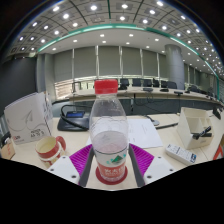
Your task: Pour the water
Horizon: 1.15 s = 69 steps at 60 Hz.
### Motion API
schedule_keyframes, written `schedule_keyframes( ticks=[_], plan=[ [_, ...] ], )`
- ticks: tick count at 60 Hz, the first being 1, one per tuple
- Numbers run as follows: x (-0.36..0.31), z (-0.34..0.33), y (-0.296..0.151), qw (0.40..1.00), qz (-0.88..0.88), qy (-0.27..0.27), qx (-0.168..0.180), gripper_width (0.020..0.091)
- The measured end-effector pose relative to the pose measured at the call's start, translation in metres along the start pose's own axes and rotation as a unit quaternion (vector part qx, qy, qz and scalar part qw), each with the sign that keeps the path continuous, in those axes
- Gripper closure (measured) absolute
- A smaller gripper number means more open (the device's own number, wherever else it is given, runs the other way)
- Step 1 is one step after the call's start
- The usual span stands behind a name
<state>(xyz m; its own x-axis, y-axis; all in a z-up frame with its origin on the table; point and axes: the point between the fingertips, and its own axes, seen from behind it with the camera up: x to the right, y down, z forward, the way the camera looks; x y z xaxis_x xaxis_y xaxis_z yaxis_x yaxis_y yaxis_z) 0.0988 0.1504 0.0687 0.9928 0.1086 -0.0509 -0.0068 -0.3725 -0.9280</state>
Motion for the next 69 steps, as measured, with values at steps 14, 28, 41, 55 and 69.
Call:
schedule_keyframes(
  ticks=[14,28,41,55,69],
  plan=[
    [-0.010,-0.058,-0.014,0.999,0.019,0.030,-0.032,0.0244],
    [-0.061,-0.193,-0.037,0.994,0.003,0.075,-0.076,0.0245],
    [-0.108,-0.308,-0.036,0.989,-0.001,0.107,-0.101,0.0249],
    [-0.123,-0.353,-0.033,0.987,-0.013,0.122,-0.102,0.0246],
    [-0.133,-0.364,-0.041,0.988,-0.017,0.118,-0.094,0.0247]
  ],
)
